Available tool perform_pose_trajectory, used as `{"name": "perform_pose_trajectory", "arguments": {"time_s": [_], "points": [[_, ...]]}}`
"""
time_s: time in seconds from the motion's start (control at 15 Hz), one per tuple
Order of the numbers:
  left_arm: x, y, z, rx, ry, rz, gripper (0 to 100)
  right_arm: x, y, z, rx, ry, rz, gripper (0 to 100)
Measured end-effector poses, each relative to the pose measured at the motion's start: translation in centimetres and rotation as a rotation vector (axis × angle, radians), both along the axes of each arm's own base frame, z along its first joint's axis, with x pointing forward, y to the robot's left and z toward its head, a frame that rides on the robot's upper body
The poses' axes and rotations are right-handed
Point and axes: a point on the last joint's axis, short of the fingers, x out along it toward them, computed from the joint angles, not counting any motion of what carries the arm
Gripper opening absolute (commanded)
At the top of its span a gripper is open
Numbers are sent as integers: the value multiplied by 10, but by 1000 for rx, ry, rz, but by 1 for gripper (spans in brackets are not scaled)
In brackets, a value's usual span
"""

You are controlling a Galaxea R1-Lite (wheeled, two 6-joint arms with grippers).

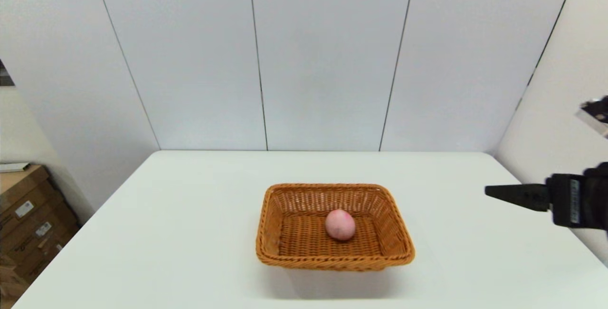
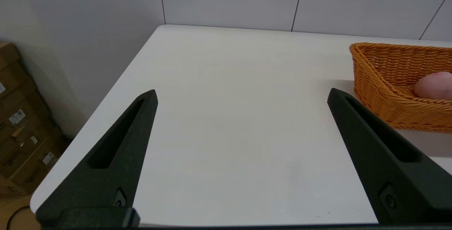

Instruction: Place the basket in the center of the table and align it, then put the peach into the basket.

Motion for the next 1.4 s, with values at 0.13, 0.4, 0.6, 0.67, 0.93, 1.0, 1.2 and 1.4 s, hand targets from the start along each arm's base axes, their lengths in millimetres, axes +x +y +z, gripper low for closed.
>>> {"name": "perform_pose_trajectory", "arguments": {"time_s": [0.13,0.4,0.6,0.67,0.93,1.0,1.2,1.4], "points": [[0,0,0,0,0,0,100,-46,-14,0,-12,-57,-37,100],[0,0,0,0,0,0,100,-119,-37,-22,-89,-204,-148,100],[0,0,0,0,0,0,100,-155,-40,-53,-130,-300,-177,100],[0,0,0,0,0,0,100,-160,-40,-67,-146,-325,-180,100],[0,0,0,0,0,0,100,-164,-40,-113,-208,-452,-185,100],[0,0,0,0,0,0,100,-166,-39,-120,-206,-464,-186,100],[0,0,0,0,0,0,100,-174,-39,-141,-194,-484,-154,100],[0,0,0,0,0,0,100,-175,-39,-154,-193,-516,-149,100]]}}
